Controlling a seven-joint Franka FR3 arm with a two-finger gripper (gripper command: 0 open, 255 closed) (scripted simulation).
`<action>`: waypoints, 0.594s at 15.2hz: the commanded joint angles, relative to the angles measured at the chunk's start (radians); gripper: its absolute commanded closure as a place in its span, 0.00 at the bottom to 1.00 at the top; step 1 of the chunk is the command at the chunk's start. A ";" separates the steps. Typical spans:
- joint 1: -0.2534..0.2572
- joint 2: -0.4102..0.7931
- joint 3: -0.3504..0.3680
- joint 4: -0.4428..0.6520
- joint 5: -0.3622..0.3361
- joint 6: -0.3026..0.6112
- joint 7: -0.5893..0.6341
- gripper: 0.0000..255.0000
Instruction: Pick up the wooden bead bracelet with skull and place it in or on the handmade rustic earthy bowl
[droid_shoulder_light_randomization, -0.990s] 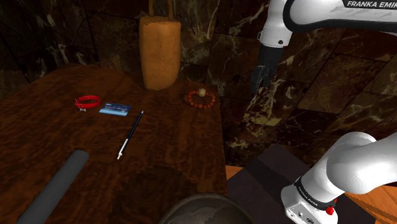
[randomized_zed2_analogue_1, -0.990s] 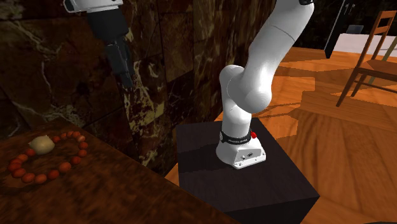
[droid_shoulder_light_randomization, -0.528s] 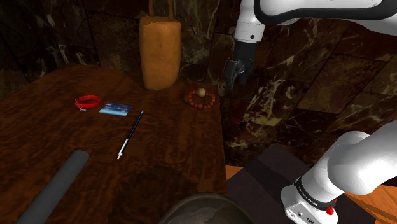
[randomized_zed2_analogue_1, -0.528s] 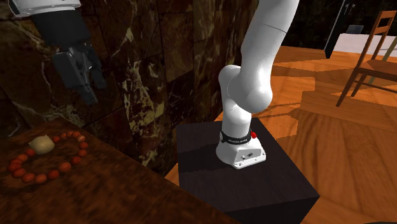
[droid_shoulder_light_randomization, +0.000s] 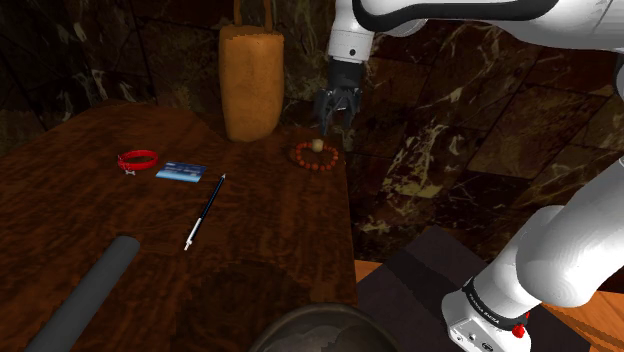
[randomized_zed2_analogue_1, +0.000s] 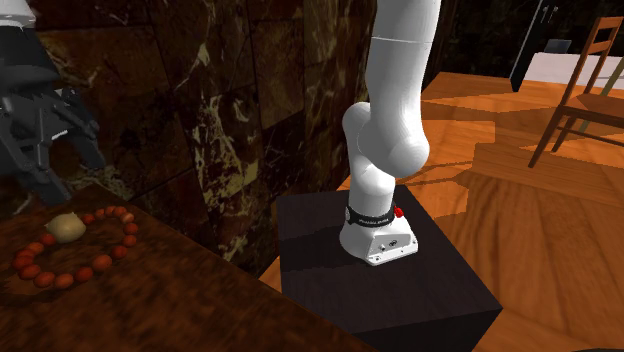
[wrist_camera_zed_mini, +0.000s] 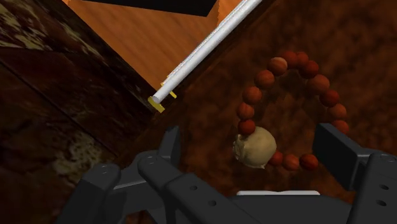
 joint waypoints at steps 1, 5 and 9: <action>0.004 0.008 0.004 -0.010 0.003 0.020 0.005 0.00; 0.007 0.002 0.008 -0.069 0.006 0.074 0.002 0.00; 0.008 0.001 0.010 -0.092 0.007 0.095 0.002 0.00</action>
